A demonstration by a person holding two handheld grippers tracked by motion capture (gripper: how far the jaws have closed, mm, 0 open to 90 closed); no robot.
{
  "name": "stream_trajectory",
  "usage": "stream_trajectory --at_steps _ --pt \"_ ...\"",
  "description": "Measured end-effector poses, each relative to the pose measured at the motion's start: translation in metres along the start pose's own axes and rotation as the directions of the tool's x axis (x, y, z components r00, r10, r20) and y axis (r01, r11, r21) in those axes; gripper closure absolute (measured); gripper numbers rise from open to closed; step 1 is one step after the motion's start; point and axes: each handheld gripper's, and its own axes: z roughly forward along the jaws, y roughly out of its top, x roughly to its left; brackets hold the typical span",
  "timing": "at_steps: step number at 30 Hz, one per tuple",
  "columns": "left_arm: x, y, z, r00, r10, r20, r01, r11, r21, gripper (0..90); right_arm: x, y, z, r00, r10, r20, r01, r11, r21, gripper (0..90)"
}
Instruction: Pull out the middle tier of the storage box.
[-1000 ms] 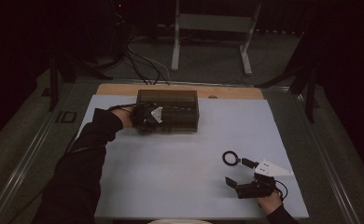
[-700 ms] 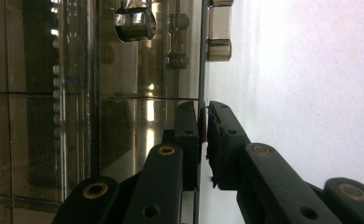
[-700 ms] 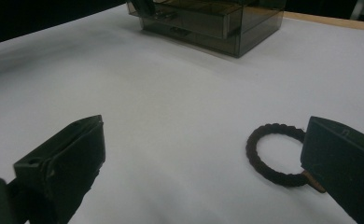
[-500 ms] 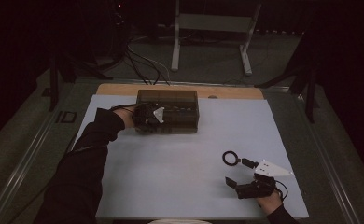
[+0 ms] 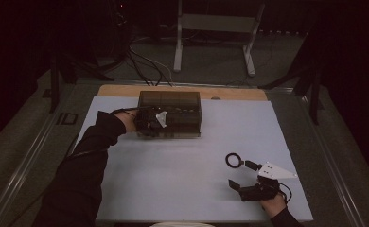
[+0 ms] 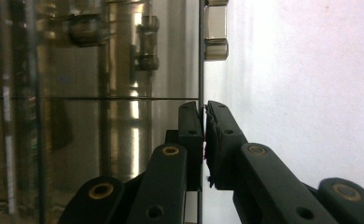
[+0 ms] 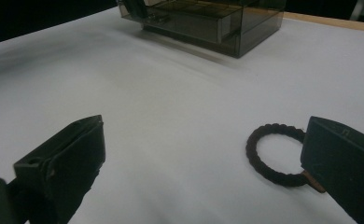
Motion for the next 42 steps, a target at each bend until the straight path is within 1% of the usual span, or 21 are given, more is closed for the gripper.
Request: stream_trajectory --at_steps 4,7,9,11,12,16,19,21,24,25,29,30,33,34,37,39,42 --pt "-0.004 0.0 -0.001 1.0 0.003 -0.002 -0.003 1.0 0.002 86.9 0.0 0.0 0.0 1.0 -0.005 0.0 0.005 1.0 0.004 0.0" --pt "-0.007 -0.001 -0.001 1.0 -0.003 0.0 0.003 1.0 0.002 87.0 0.001 0.0 0.001 1.0 -0.005 -0.001 0.005 1.0 0.004 0.0" --pt "-0.009 0.0 -0.001 0.9999 -0.006 -0.011 0.006 1.0 0.007 86.9 0.001 0.0 0.001 1.0 -0.007 0.0 0.007 1.0 0.005 0.0" --pt "-0.011 0.002 -0.001 0.9998 -0.017 -0.009 0.017 0.9998 0.01 86.9 0.0 0.0 0.001 1.0 -0.006 0.0 0.006 1.0 0.005 0.0" --pt "-0.013 0.003 -0.001 0.9998 -0.013 -0.014 0.013 0.9998 0.014 86.9 0.0 0.0 0.0 1.0 -0.005 0.0 0.005 1.0 0.005 0.0" --pt "-0.015 0.005 -0.002 0.9997 -0.024 -0.006 0.025 0.9995 0.018 86.9 0.001 0.0 0.001 1.0 -0.008 -0.003 0.008 1.0 0.006 0.0" --pt "-0.017 0.005 -0.002 0.9998 -0.022 -0.002 0.022 0.9996 0.02 87.1 0.001 0.0 0.001 1.0 -0.009 -0.003 0.009 1.0 0.007 0.0" --pt "-0.019 0.005 -0.001 0.9998 -0.018 -0.007 0.018 0.9995 0.024 87.6 0.001 0.0 0.001 1.0 -0.009 -0.003 0.009 1.0 0.005 0.0" --pt "-0.022 0.003 0.0 0.9999 -0.017 0.003 0.017 0.9996 0.023 88.2 0.001 0.0 0.0 1.0 -0.009 -0.003 0.009 1.0 0.004 0.0" --pt "-0.022 0.003 0.0 0.9999 -0.011 0.001 0.011 0.9997 0.023 88.5 0.001 0.0 0.001 1.0 -0.009 -0.003 0.009 1.0 0.004 0.0" --pt "-0.024 0.003 -0.001 0.9998 -0.017 0.012 0.017 0.9997 0.019 88.5 0.001 0.0 0.001 0.9999 -0.01 -0.002 0.01 1.0 0.005 0.0" --pt "-0.025 0.004 -0.001 0.9998 -0.011 0.017 0.011 0.9997 0.023 88.7 0.001 0.0 0.001 0.9999 -0.01 -0.002 0.01 1.0 0.006 0.0" --pt "-0.026 0.004 -0.001 0.9998 -0.002 0.017 0.002 0.9997 0.026 88.8 0.001 0.0 0.001 1.0 -0.009 -0.002 0.009 1.0 0.004 0.0" --pt "-0.026 0.003 -0.002 0.9997 -0.01 0.021 0.01 0.9997 0.024 88.7 0.001 0.0 0.001 1.0 -0.009 -0.002 0.009 1.0 0.004 0.0" --pt "-0.027 0.003 -0.002 0.9997 -0.015 0.021 0.014 0.9996 0.025 88.7 0.001 0.0 0.001 0.9999 -0.01 -0.003 0.01 1.0 0.005 0.0" --pt "-0.027 0.003 -0.002 0.9994 -0.014 0.033 0.013 0.9997 0.018 88.8 0.001 0.0 0.001 0.9999 -0.01 -0.003 0.01 1.0 0.005 0.0" --pt "-0.028 0.003 -0.002 0.9993 -0.012 0.036 0.011 0.9996 0.025 88.8 0.002 0.0 0.0 1.0 -0.009 -0.003 0.009 1.0 0.004 0.0"
